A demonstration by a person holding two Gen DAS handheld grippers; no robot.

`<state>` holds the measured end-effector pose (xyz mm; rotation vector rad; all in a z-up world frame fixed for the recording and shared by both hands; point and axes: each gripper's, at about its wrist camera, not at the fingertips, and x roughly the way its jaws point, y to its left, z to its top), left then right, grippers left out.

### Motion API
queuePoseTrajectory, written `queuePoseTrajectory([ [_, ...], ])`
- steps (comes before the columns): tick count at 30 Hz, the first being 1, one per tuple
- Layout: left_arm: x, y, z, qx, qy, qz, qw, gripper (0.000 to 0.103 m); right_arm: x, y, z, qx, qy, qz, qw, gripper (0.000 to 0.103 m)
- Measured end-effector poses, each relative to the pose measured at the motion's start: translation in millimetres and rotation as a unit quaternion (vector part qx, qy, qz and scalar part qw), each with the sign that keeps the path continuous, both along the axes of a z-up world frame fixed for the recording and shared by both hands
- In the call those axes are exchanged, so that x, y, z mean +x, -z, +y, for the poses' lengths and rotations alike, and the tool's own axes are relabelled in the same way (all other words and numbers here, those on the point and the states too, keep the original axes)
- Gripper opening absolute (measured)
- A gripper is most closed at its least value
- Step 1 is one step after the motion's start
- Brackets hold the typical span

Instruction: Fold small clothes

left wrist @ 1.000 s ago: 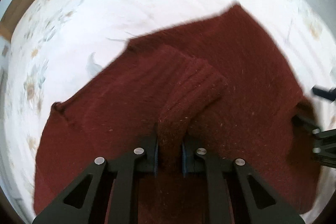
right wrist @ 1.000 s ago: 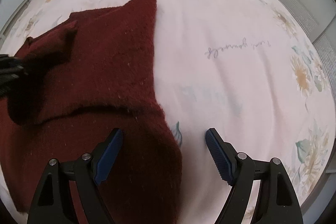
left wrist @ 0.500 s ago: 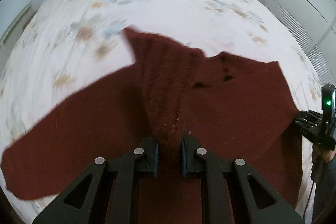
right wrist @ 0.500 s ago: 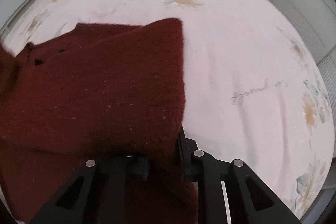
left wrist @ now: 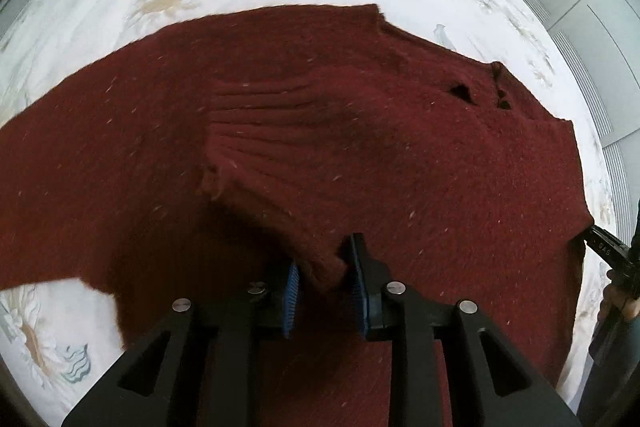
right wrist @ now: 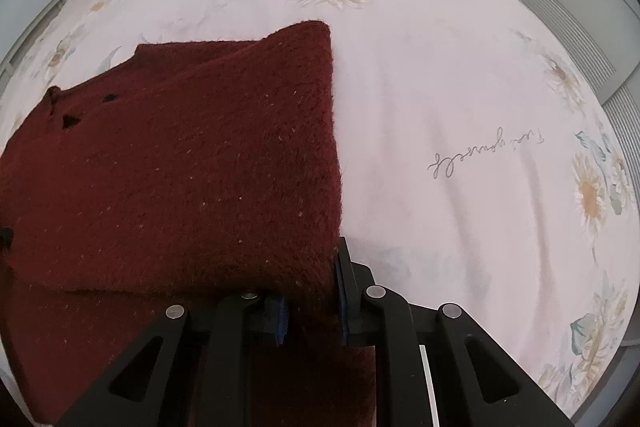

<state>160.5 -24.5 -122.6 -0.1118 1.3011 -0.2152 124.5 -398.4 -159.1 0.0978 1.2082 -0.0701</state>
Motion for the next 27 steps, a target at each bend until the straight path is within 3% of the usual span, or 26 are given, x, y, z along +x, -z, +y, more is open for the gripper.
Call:
queuePoseTrajectory([
  [3,0,-3,11,-0.002,-0.008,0.013,0.9999,0.025,-3,-3,-1,0.004,-0.004,0.0,1.0,0.021],
  [5,0,-6,16,0.017,-0.015,0.019,0.9996,0.035,-5,-5,0,0.008,-0.01,0.003,1.0,0.025],
  [7,0,-13,21,0.038,-0.023,0.014,0.9989,0.055,-7,-9,0,-0.001,-0.01,0.004,1.0,0.031],
  [8,0,-15,24,0.042,-0.024,0.01,0.9988,0.058,-6,-10,-1,-0.004,-0.011,0.004,1.0,0.033],
  [13,12,-27,38,0.029,-0.039,0.001,0.9988,0.091,-14,-20,-5,-0.023,-0.015,0.003,1.0,0.054],
  [17,27,-26,43,0.041,-0.039,0.0,0.9984,0.092,-23,-26,-8,-0.028,-0.023,0.013,0.999,0.06],
  [23,45,7,36,0.041,-0.04,0.052,0.997,0.091,-34,-35,-12,-0.034,-0.032,0.02,0.999,0.061],
  [26,41,13,31,0.056,-0.023,0.048,0.997,0.083,-34,-41,-17,-0.026,-0.03,0.018,0.999,0.063],
  [27,39,12,29,0.058,-0.015,0.041,0.9973,0.073,-32,-43,-19,-0.021,-0.027,0.015,0.999,0.065],
])
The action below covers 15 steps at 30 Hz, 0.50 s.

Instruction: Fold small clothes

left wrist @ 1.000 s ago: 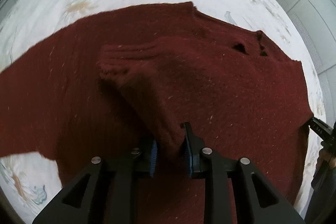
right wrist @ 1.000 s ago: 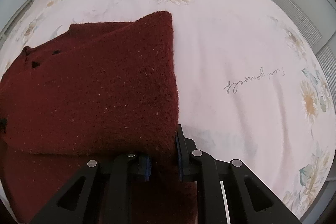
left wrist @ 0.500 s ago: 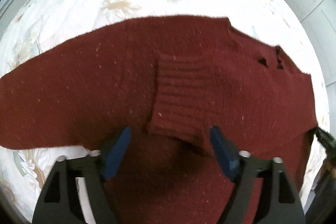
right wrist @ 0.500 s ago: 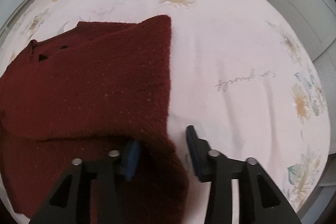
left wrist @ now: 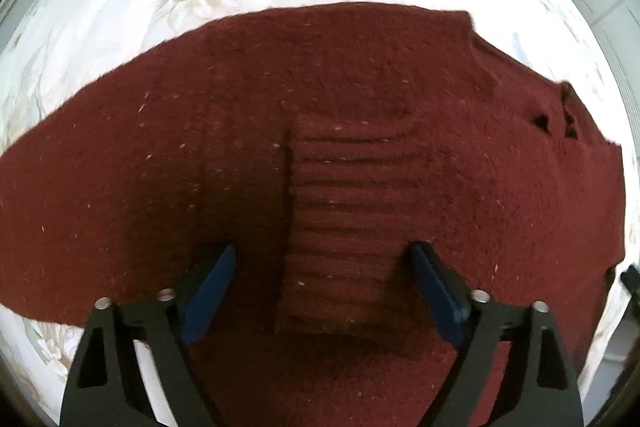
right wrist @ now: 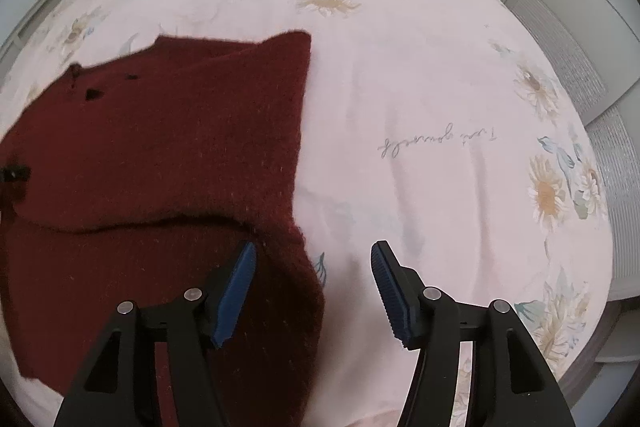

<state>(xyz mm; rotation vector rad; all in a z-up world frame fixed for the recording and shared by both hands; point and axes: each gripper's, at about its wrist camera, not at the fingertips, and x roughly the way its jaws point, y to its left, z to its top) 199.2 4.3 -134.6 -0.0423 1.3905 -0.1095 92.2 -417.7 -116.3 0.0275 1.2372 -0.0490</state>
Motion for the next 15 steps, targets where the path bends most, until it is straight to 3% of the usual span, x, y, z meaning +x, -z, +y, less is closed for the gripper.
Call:
queuePoseTrajectory([
  [1,-2,-1,-3,-0.001,0.009,-0.005,0.9999,0.061,3,-2,-2,0.006,0.003,-0.004,1.0,0.067],
  [3,-4,-3,-9,-0.003,0.022,-0.01,0.9997,0.047,12,-5,-4,0.018,0.011,-0.01,1.0,0.072],
  [5,-5,-4,-13,0.014,0.035,-0.017,0.9992,0.042,25,-4,-7,0.033,0.02,-0.013,0.999,0.072],
  [7,-5,-4,-21,0.002,0.04,-0.025,0.9989,0.027,40,2,-8,0.053,0.027,-0.007,0.998,0.072],
  [13,-12,-11,-30,0.003,0.046,-0.044,0.998,0.017,79,25,-9,0.098,0.047,0.016,0.994,0.068],
  [15,-13,-18,-39,0.008,0.049,-0.057,0.9971,0.016,83,34,-5,0.119,0.037,0.03,0.992,0.019],
])
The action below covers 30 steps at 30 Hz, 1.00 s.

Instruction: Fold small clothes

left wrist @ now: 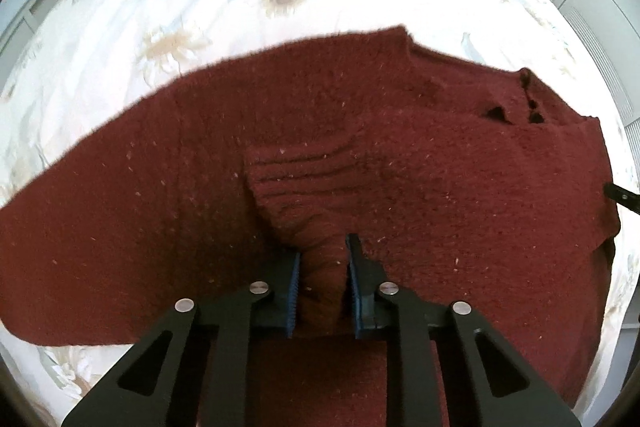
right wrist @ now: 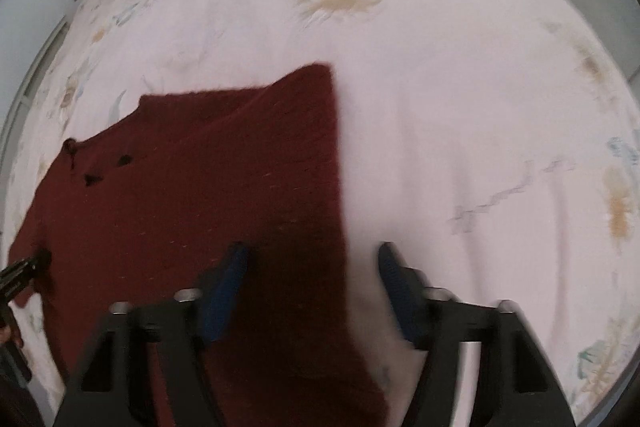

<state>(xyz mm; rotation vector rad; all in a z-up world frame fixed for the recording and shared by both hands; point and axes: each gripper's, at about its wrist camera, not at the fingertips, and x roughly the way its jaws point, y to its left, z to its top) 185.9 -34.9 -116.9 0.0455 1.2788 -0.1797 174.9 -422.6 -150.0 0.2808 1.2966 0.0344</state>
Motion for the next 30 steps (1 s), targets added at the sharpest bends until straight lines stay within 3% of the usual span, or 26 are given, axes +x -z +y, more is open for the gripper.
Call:
queuePoseTrajectory([
  [5,-3,-15,11,0.001,-0.002,-0.014,0.9999,0.014,-6,1,-3,-0.023,0.004,-0.004,1.0,0.018],
  [11,4,7,8,0.011,-0.009,-0.001,0.9999,0.014,-8,10,1,-0.041,0.006,-0.001,0.999,0.021],
  [16,-2,-5,16,-0.001,-0.019,-0.007,0.9998,0.019,-12,-13,4,-0.033,0.02,-0.032,0.999,0.035],
  [17,-2,-9,20,-0.005,-0.029,-0.003,0.9996,0.02,-15,-23,7,-0.04,0.016,-0.045,0.998,0.044],
  [18,-1,-11,20,-0.005,-0.034,-0.002,0.9994,0.025,-17,-30,10,-0.045,0.013,-0.053,0.998,0.059],
  [20,-3,-21,20,0.002,-0.035,-0.02,0.9992,0.037,-21,-45,18,-0.053,0.003,-0.071,0.996,0.074],
  [22,-5,-34,16,-0.006,-0.034,-0.036,0.9988,0.067,-23,-61,33,-0.056,-0.011,-0.092,0.994,0.079],
  [25,-10,-58,0,-0.021,-0.021,-0.053,0.9981,0.096,-29,-78,59,-0.064,-0.036,-0.12,0.99,0.082],
  [27,-15,-67,-15,-0.022,-0.007,-0.068,0.9974,0.102,-31,-82,81,-0.071,-0.055,-0.134,0.987,0.085],
  [30,-23,-76,-34,-0.015,0.009,-0.098,0.995,0.102,-33,-76,109,-0.08,-0.079,-0.152,0.982,0.086],
])
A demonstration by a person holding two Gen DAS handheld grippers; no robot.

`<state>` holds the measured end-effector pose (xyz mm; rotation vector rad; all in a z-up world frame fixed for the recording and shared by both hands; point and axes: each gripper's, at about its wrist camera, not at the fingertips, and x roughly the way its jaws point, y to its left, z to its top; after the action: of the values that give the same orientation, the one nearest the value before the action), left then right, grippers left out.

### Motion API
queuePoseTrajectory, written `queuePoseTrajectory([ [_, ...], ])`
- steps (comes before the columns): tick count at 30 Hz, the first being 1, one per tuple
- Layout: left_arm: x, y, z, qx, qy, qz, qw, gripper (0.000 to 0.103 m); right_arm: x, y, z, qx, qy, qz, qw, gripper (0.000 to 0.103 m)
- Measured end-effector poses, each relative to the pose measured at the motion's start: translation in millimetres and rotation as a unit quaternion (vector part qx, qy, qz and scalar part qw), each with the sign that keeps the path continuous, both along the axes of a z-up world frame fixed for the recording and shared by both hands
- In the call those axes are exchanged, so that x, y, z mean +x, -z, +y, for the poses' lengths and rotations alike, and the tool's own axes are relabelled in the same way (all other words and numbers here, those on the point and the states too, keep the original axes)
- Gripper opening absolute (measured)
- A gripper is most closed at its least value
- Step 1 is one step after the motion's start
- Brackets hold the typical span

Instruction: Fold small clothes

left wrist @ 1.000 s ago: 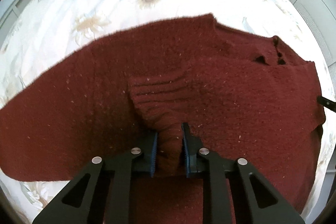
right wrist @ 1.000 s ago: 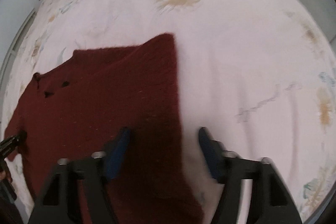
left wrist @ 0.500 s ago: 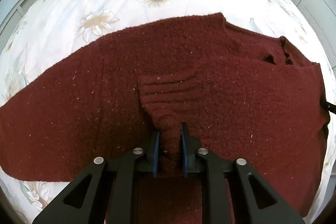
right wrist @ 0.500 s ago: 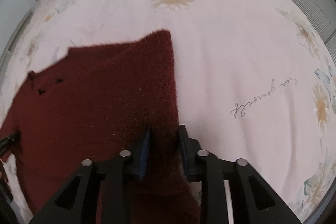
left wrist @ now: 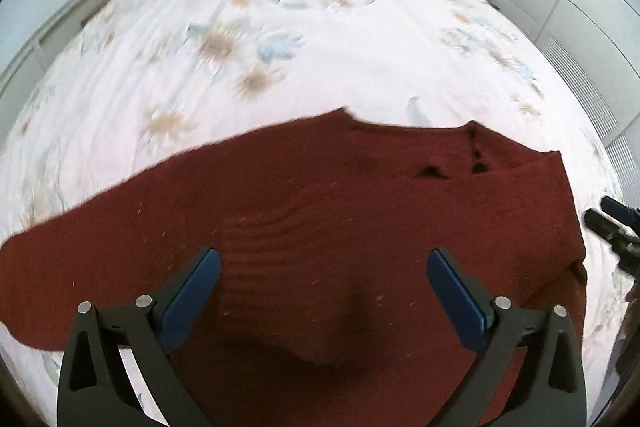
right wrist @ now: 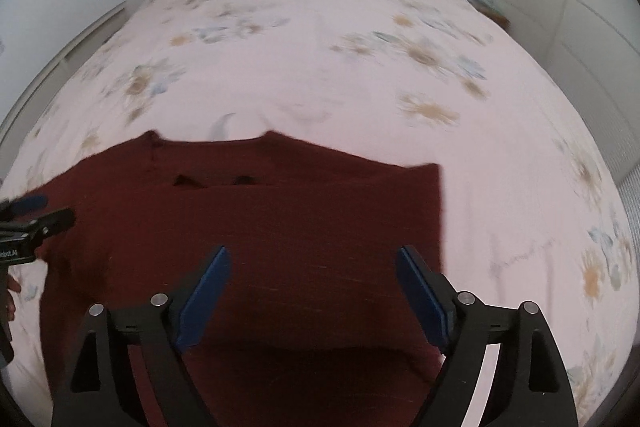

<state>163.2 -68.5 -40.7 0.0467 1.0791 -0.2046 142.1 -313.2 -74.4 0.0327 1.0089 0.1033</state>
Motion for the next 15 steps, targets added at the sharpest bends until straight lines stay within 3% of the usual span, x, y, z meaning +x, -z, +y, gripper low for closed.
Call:
queuePoseTrajectory([
  [2,-5,2,-11,0.006,0.007,-0.009,0.9999,0.102,0,13,17,0.003,-0.011,0.007,1.0,0.086],
  [6,-16,35,-35,0.015,0.017,0.004,0.9997,0.102,-8,42,36,0.003,-0.033,0.021,0.999,0.088],
  [10,-15,70,-40,0.043,0.026,0.027,0.9984,0.102,-8,77,36,-0.042,-0.038,0.045,0.997,0.088],
  [12,-16,88,-36,0.045,0.022,0.049,0.9975,0.102,-9,86,24,-0.046,-0.035,0.043,0.997,0.103],
  [15,-21,92,-24,0.037,0.024,0.041,0.9982,0.102,-7,89,2,-0.05,-0.018,0.053,0.997,0.102],
])
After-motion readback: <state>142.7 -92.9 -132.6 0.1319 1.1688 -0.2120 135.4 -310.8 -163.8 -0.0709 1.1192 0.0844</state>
